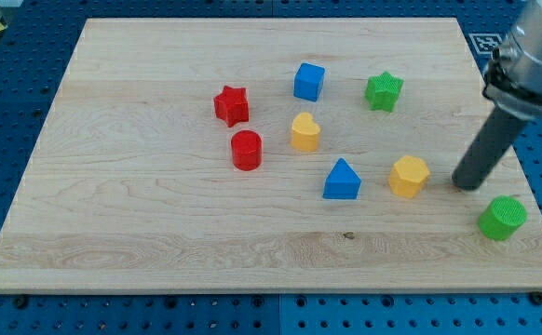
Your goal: Move the yellow hexagon to the green circle
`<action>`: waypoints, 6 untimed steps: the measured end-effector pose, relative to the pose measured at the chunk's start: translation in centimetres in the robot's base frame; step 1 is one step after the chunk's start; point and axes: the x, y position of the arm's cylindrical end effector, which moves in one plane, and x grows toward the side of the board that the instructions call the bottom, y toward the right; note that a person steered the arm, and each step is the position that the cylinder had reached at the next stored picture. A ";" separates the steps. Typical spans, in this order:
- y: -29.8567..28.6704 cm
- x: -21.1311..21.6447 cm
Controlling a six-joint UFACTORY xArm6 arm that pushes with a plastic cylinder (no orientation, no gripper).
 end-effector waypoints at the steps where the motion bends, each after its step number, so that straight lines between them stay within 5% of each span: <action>1: -2.5 -3.6; 3: -11.5 -2.9; 6: -7.7 0.9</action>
